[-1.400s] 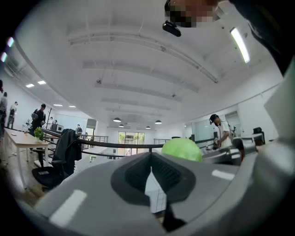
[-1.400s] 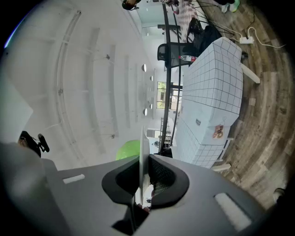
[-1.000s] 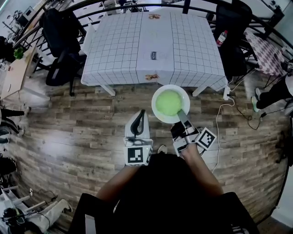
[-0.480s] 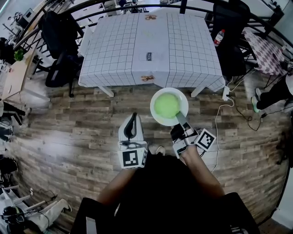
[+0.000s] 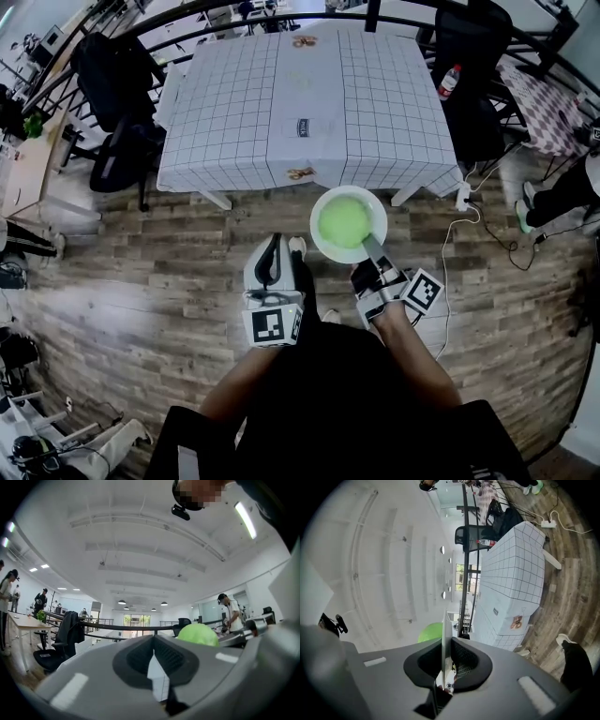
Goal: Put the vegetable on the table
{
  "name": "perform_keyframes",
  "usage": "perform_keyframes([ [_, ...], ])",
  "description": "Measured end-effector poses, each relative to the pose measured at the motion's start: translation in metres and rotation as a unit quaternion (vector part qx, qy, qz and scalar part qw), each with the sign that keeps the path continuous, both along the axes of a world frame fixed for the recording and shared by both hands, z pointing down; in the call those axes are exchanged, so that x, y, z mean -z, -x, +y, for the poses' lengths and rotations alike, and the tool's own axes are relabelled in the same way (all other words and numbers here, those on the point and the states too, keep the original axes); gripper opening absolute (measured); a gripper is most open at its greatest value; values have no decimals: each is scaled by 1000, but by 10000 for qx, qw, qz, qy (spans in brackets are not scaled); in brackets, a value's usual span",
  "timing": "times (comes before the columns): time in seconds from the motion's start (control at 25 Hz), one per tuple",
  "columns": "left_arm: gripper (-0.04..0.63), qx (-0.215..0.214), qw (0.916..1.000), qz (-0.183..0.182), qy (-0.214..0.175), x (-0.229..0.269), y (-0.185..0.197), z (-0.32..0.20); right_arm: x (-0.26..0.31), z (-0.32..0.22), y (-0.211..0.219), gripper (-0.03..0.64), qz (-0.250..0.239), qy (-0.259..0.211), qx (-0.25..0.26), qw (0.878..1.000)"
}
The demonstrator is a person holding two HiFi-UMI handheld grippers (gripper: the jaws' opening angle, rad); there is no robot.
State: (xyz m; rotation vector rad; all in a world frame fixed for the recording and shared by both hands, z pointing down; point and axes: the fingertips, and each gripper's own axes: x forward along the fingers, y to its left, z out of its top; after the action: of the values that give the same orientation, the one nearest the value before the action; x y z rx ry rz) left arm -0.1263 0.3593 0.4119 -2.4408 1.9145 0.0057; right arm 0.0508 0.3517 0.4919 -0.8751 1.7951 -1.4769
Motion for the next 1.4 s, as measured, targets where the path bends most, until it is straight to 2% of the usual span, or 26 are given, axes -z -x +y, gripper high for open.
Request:
perform_keyframes([
  [0.16,8,-172,9998,-58,77,-1,0,-39,0,-36,3,18,-82,37,-145,9999],
  [0.56,8,-301,9980,403,389,9,24,-147,25,-131,26,18,-71,135,-302,9994],
  [0.8,8,-498,9975,276,430,10,39,-216,39,-193,40,18,-38,76,-454,9989],
  [1.08,8,-790,9954,305,454,12,50,-286,47,-255,59,19,-239,133,-664,9974],
  [1.24,8,-980,9933,344,516,9,53,-311,47,-275,63,20,-214,113,-811,9964],
  [1.4,8,-1039,9929,427,383,-11,52,-311,24,-273,66,18,-215,107,-895,9957],
])
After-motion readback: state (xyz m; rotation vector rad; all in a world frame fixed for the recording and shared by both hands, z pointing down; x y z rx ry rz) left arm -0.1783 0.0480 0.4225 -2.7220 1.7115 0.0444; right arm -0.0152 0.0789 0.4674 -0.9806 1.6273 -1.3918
